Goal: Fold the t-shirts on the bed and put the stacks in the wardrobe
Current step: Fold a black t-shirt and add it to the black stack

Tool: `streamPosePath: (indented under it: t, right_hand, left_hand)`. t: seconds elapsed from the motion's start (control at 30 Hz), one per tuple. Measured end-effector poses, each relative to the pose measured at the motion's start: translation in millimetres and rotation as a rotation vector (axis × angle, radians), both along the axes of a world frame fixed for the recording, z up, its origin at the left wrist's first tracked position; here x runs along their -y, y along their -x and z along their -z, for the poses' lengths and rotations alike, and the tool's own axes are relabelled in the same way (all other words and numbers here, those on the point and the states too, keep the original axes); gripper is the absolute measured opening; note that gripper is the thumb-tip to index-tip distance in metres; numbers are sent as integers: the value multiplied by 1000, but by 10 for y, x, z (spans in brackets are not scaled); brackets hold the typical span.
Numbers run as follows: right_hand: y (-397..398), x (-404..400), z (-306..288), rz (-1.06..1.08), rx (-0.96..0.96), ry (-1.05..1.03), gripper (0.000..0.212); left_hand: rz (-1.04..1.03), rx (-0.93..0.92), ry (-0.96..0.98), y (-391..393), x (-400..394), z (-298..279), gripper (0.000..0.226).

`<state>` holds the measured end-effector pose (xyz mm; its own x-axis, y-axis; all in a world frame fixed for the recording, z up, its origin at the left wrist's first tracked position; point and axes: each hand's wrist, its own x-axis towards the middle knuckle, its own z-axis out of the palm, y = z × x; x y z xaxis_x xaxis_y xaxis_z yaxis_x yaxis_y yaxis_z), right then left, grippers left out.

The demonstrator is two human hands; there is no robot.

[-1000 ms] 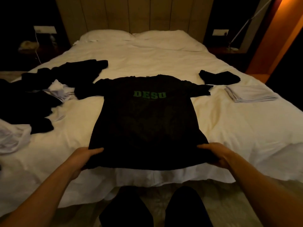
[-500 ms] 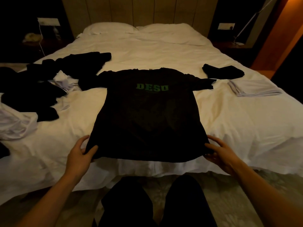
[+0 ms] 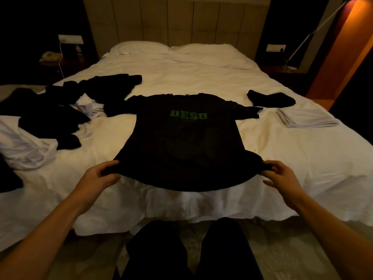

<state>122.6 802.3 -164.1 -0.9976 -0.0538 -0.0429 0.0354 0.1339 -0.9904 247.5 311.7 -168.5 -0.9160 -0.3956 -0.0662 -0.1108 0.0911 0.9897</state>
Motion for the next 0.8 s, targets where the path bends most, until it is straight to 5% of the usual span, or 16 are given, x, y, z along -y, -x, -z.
streamPosePath:
  t: [0.13,0.43,0.8]
  right_hand:
    - [26,36,5,120,-34,-112,10]
    - [174,153,41,233,6,-339,21]
    - [326,-53,-181,164,121,-155,19]
  left_hand:
    - [-96,-54,8,15,-17,-22,25]
    - [-325,-71,232,140,-1,18,23]
    - [-70,-77,333,217,222,-234,16]
